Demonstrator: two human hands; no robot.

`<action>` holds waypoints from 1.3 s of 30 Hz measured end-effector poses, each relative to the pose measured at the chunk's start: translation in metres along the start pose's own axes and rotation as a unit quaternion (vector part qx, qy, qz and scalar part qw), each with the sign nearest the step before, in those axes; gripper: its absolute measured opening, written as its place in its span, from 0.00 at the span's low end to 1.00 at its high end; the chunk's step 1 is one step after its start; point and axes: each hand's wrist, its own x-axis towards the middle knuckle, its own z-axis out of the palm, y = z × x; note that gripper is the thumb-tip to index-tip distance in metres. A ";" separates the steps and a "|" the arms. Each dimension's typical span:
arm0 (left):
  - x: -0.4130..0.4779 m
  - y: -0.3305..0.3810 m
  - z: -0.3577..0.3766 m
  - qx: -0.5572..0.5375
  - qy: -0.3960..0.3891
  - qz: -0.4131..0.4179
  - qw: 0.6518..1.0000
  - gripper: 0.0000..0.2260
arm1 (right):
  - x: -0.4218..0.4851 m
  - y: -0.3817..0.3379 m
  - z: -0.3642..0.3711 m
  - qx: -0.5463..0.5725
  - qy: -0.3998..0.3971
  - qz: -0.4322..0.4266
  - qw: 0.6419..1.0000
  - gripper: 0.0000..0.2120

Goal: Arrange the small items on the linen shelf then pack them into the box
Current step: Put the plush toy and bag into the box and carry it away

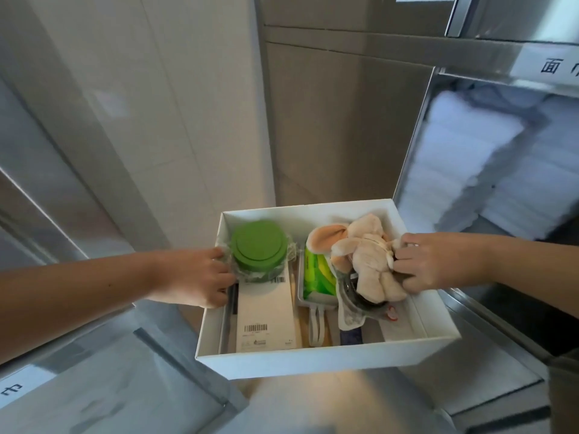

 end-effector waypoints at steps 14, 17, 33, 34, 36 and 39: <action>0.026 -0.060 0.020 -0.014 -0.048 -0.048 0.998 0.12 | 0.002 0.099 0.058 -0.015 0.027 -0.040 0.999 0.12; 0.026 -0.073 0.023 -0.019 -0.061 -0.063 0.996 0.13 | 0.011 0.131 0.068 -0.025 0.021 -0.064 0.997 0.12; 0.011 -0.084 0.046 -0.039 -0.152 -0.183 0.970 0.13 | 0.084 0.239 0.107 -0.074 0.060 -0.174 0.980 0.10; 0.012 -0.086 0.050 -0.042 -0.158 -0.187 0.969 0.13 | 0.087 0.244 0.110 -0.078 0.056 -0.177 0.980 0.10; 0.014 -0.092 0.057 -0.049 -0.164 -0.194 0.966 0.13 | 0.094 0.253 0.117 -0.074 0.035 -0.182 0.980 0.10; 0.016 -0.104 0.069 -0.067 -0.173 -0.187 0.965 0.13 | 0.105 0.267 0.130 -0.064 0.008 -0.177 0.982 0.07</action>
